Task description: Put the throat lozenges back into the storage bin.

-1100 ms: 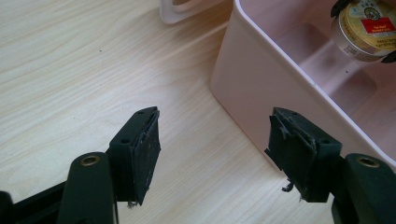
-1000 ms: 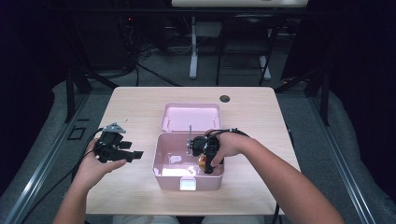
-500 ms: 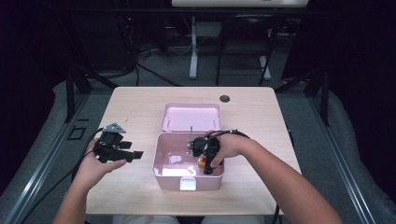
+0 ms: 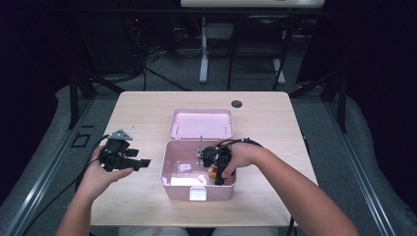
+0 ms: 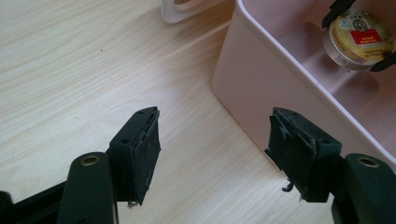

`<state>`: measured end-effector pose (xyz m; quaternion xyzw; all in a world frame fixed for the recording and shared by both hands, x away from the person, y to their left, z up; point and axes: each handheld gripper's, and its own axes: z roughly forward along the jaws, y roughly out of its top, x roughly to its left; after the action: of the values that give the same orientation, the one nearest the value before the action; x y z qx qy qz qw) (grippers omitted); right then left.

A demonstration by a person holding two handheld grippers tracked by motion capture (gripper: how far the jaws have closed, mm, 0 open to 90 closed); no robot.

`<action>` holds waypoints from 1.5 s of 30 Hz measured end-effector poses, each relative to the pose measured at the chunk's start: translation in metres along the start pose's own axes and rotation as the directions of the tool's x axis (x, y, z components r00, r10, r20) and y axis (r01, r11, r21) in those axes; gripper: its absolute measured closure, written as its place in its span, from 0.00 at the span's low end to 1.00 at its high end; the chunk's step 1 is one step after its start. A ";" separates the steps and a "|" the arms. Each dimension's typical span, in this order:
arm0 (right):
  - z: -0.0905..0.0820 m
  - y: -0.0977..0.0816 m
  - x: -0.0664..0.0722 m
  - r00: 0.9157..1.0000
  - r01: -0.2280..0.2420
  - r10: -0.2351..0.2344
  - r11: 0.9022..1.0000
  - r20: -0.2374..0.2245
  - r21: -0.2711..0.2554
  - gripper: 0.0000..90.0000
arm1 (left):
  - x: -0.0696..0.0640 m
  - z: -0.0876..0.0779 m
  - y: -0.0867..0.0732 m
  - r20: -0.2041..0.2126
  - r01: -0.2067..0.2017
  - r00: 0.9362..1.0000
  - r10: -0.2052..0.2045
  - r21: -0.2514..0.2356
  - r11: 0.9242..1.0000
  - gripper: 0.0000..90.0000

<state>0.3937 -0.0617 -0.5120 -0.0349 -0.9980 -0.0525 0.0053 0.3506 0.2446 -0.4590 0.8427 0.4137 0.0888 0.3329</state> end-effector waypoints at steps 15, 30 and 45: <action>0.003 0.000 -0.001 1.000 0.004 -0.004 1.000 0.001 0.004 0.22 | 0.000 0.000 0.000 -0.003 -0.002 1.000 0.002 -0.001 1.000 0.38; -0.016 -0.002 -0.003 0.999 -0.042 0.044 0.996 0.026 -0.085 0.16 | 0.001 -0.001 0.000 -0.002 0.003 1.000 -0.003 -0.005 1.000 0.38; -0.061 -0.012 0.004 0.988 -0.130 0.140 0.981 0.060 -0.147 0.23 | -0.008 0.005 0.002 0.042 -0.051 0.998 0.050 0.007 0.999 0.36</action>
<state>0.3890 -0.0793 -0.4529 -0.1048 -0.9866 -0.1218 -0.0284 0.3488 0.2350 -0.4599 0.8559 0.3855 0.0780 0.3359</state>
